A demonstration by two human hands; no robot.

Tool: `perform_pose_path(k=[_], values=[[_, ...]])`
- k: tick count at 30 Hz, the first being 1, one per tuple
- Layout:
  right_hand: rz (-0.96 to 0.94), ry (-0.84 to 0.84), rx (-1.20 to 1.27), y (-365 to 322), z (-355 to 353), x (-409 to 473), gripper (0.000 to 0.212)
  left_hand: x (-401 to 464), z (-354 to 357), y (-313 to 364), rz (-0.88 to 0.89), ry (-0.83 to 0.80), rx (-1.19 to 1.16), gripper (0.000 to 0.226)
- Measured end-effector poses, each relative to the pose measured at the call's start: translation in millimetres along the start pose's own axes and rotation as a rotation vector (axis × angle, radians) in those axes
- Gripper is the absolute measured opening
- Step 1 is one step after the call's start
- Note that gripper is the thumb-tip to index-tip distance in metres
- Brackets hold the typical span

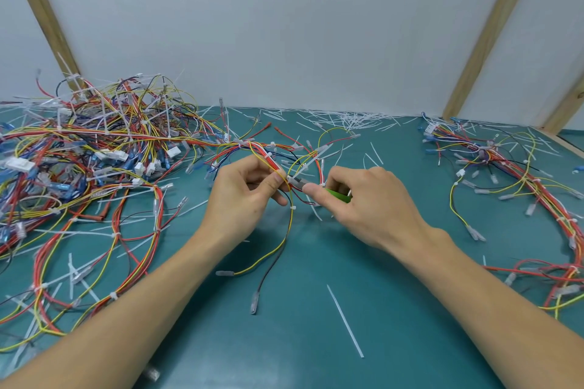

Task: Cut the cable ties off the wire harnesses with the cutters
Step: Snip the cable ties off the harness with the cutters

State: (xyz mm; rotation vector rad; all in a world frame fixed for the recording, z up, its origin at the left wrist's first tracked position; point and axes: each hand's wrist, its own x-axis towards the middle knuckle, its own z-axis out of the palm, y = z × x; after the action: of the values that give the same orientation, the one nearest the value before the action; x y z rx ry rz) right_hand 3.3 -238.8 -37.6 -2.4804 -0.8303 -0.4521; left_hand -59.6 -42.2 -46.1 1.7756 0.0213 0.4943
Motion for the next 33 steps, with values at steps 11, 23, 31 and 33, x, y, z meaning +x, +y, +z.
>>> perform_pose_path(k=[11, 23, 31, 33], values=[[0.006, -0.01, 0.039, -0.7, -1.4, 0.4, 0.062, 0.4, 0.6, -3.1, -0.005, 0.005, -0.018, 0.011], [0.004, 0.005, 0.045, -0.6, -1.7, 1.3, 0.064, 1.6, 0.8, -5.5, 0.006, 0.002, -0.061, 0.012], [0.008, -0.005, 0.046, 0.9, -0.5, 1.4, 0.069, 2.9, 0.5, -7.2, 0.01, 0.007, -0.063, 0.013], [0.01, -0.005, 0.046, 0.7, -0.2, 1.8, 0.069, 3.4, 0.9, -7.5, 0.011, 0.008, -0.065, 0.013]])
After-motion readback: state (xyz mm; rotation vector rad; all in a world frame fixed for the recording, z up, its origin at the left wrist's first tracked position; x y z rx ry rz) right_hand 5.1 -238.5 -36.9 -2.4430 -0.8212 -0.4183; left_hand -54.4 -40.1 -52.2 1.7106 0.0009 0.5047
